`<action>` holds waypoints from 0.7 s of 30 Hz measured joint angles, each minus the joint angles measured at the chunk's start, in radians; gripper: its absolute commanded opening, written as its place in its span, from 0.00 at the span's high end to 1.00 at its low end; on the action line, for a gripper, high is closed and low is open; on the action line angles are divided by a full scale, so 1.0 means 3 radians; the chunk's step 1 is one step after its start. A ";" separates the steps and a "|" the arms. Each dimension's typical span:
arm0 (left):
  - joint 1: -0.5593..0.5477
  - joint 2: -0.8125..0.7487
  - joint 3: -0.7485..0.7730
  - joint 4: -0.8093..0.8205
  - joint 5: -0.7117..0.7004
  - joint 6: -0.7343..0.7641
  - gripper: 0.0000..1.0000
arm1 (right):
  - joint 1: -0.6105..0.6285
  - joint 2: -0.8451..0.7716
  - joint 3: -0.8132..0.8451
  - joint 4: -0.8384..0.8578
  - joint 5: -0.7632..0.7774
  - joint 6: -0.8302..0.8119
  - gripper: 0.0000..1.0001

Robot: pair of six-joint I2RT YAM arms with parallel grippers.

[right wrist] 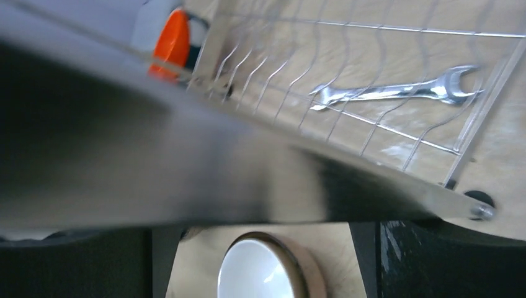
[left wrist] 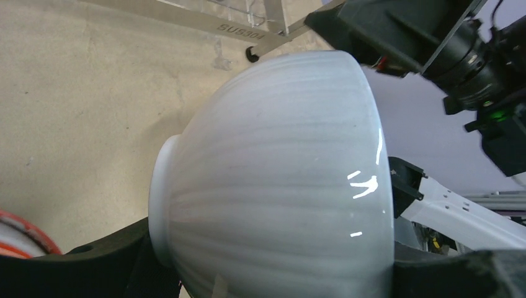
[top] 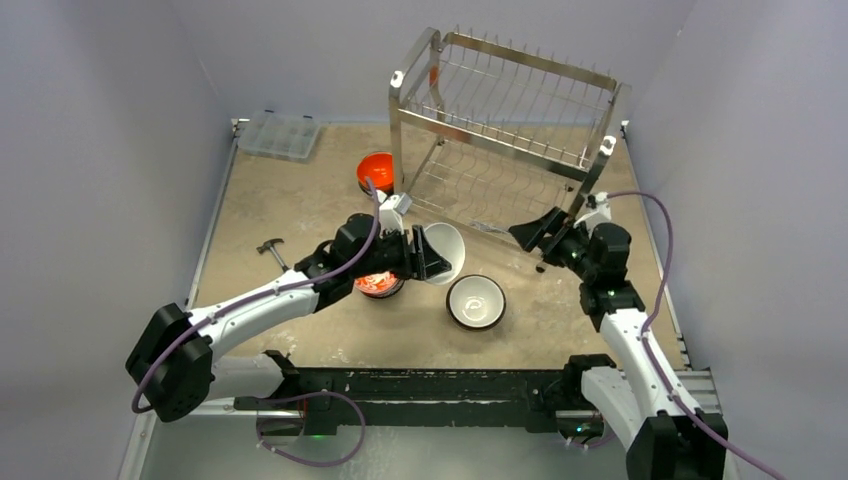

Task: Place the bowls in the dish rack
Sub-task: Adjust the dish rack at the center of the board.

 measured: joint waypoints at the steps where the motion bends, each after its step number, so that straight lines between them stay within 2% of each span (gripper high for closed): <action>1: -0.0008 0.0013 -0.0006 0.0045 0.0020 -0.0006 0.71 | 0.0017 -0.0020 -0.0078 0.0111 -0.0148 0.0025 0.03; 5: -0.0131 0.0179 -0.0010 0.0295 0.0089 -0.0031 0.71 | 0.0206 -0.0156 -0.0387 0.0401 -0.0590 0.0134 0.02; 12: -0.0460 0.0624 0.0102 0.0392 0.0126 -0.0031 0.71 | 0.0512 -0.0282 -0.0472 0.0568 -0.0996 0.0195 0.06; 16: -0.0506 0.0652 0.0134 0.0398 0.0122 -0.0031 0.71 | 0.0529 -0.0361 -0.0469 0.0566 -0.0940 0.0116 0.09; 21: -0.0502 0.0647 0.0146 0.0435 0.0047 -0.0032 0.71 | 0.0542 -0.0462 -0.0444 0.0323 -0.0415 0.0094 0.09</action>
